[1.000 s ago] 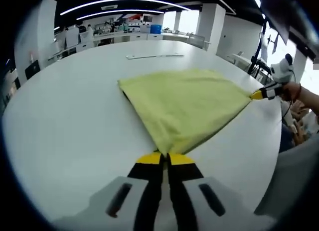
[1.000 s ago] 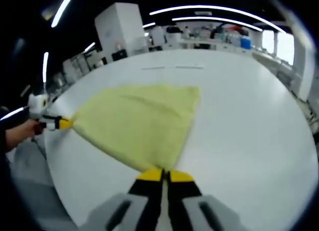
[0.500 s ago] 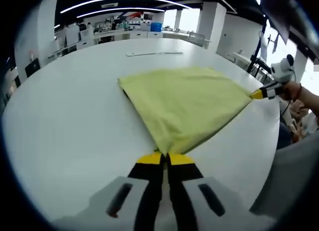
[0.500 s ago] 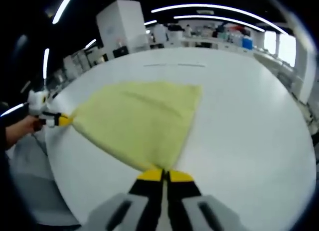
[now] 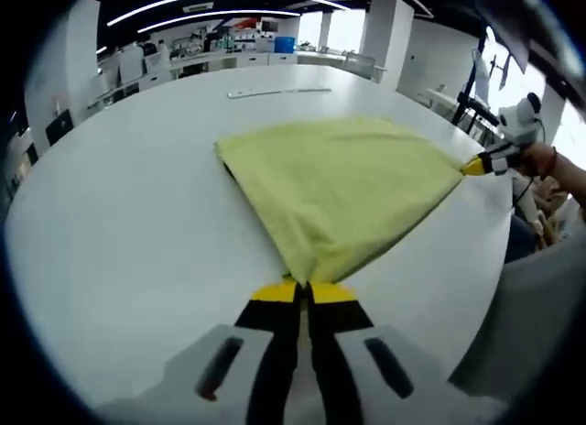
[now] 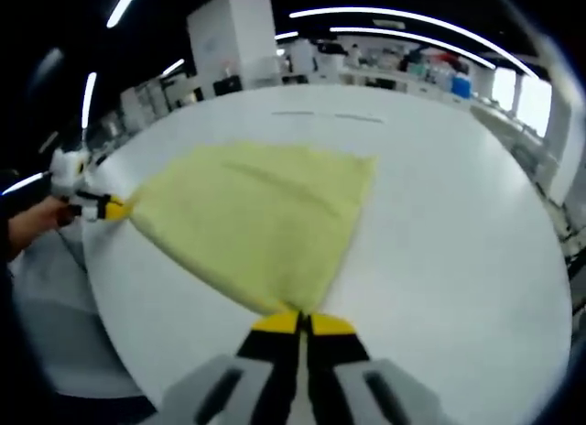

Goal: Fold the garment on the visible template until the final outline fits inside the template.

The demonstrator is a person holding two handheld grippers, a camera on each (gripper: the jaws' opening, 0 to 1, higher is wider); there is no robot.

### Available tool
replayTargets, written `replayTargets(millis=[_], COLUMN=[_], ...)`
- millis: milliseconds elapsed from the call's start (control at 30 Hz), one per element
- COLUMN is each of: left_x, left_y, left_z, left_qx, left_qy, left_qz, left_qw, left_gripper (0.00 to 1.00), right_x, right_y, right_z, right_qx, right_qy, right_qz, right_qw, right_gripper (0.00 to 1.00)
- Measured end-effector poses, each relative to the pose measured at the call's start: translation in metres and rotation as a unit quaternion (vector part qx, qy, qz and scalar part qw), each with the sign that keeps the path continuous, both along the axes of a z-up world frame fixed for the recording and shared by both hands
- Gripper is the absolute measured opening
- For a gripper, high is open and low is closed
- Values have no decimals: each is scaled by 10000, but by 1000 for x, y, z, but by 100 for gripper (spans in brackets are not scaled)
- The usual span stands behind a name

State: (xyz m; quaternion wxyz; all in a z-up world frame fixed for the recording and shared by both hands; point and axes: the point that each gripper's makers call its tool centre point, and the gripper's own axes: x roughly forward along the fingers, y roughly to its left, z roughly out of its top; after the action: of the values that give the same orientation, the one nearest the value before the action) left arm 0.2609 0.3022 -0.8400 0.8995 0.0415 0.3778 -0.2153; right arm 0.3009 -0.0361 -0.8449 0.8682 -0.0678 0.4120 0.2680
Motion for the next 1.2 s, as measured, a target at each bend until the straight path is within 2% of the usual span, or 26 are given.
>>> replayTargets(millis=[433,767,867,1067,1133,1200], left_x=[-3,-2,-2,-4,-5,-6], left_y=[6,7,6,0,-2,-3], left_z=[-3,-5,-5,-1,0,2], left_qx=[29,-166,-222,-434,-462,-334], left_qy=[-77,-48,-51,-19,-8,-58], left_qz=[-31,223,251,336,313,212], left_qw=[10000,9996,9994,9985,9984,9992], left_gripper=[0,1,2,10,17,30], right_x=[-1,-3,-1,3,3,3], right_y=[-3,-2,-5,-6,-4,-1], right_z=[-1,-1,0,4,9,12], right_qx=[-76,-148,-258,-174,-82,55], right_qy=[25,5,-47,-122,-137,-197], right_qz=[38,51,59,-98,-123,-94], right_qw=[10000,9999,9996,9997,9998,9997], right_gripper=[0,0,3,18,24,26])
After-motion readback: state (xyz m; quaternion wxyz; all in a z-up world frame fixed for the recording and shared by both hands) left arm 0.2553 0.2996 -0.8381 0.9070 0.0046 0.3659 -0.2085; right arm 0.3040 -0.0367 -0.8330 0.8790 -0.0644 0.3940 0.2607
